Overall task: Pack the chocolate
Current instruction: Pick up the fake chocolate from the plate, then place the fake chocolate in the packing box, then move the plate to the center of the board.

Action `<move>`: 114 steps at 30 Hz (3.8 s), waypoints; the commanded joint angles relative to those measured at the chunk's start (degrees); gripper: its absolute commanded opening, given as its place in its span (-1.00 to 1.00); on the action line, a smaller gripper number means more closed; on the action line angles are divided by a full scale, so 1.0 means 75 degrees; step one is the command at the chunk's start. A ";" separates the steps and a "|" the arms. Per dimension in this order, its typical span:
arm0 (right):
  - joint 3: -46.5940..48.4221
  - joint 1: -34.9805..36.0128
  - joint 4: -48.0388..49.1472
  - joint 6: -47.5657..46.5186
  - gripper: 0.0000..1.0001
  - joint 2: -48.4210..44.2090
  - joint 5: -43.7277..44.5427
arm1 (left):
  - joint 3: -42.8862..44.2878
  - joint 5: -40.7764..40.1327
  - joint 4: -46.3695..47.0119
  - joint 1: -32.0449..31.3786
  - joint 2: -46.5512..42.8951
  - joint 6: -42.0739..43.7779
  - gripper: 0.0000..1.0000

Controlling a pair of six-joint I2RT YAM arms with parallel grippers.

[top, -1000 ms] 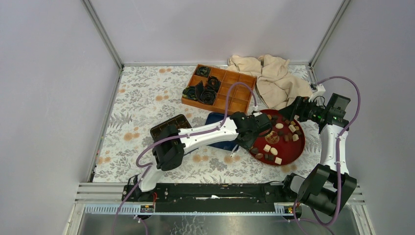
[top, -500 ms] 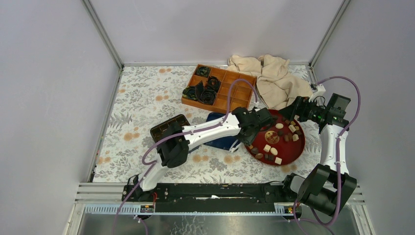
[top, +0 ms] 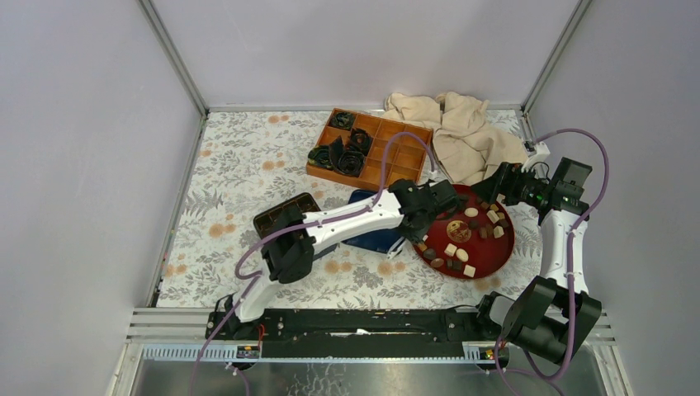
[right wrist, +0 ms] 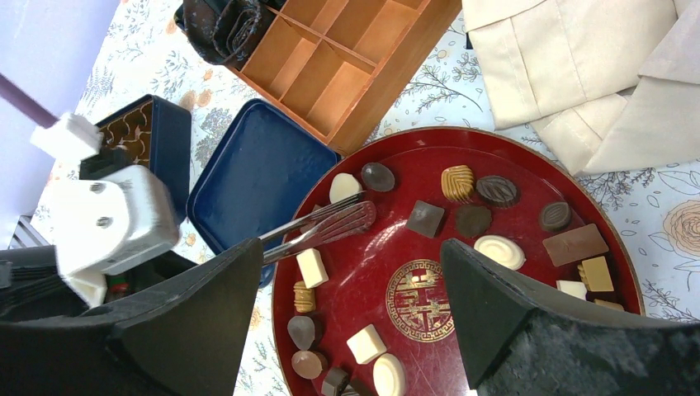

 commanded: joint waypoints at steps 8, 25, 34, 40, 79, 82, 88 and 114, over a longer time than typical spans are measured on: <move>0.0151 -0.0050 0.0001 -0.0102 0.73 -0.0010 -0.0254 | -0.1943 0.0268 0.1119 -0.0078 -0.2528 -0.0060 -1.00; 0.0131 -0.0066 -0.0005 -0.0137 0.73 -0.0010 -0.0330 | -0.7092 -0.0877 -0.0353 0.1547 -0.8728 -0.2309 -1.00; 0.0116 -0.0060 0.0005 -0.0127 0.73 -0.0010 -0.0354 | -0.7825 -0.1218 -0.2120 0.2796 -0.9646 -0.2653 -1.00; 0.0116 -0.0067 0.0007 -0.0124 0.73 -0.0016 -0.0373 | -0.8092 -0.1402 -0.2160 0.2837 -0.9416 -0.2658 -1.00; 0.0116 -0.0069 0.0016 -0.0126 0.73 0.0013 -0.0349 | -0.8292 -0.1356 -0.2335 0.2865 -0.9312 -0.2654 -0.14; 0.0116 -0.0077 0.0024 -0.0115 0.73 0.0026 -0.0349 | -0.8172 -0.1401 -0.2404 0.2867 -0.9314 -0.2654 -0.13; 0.0099 -0.0079 0.0022 -0.0155 0.74 0.0029 -0.0451 | -0.7556 -0.1093 -0.2306 0.2864 -0.9623 -0.2548 -0.17; -0.0019 -0.0077 0.0265 -0.0995 0.78 -0.0578 0.0655 | -0.9188 0.3141 0.5683 0.2557 -1.0680 -0.1212 -0.28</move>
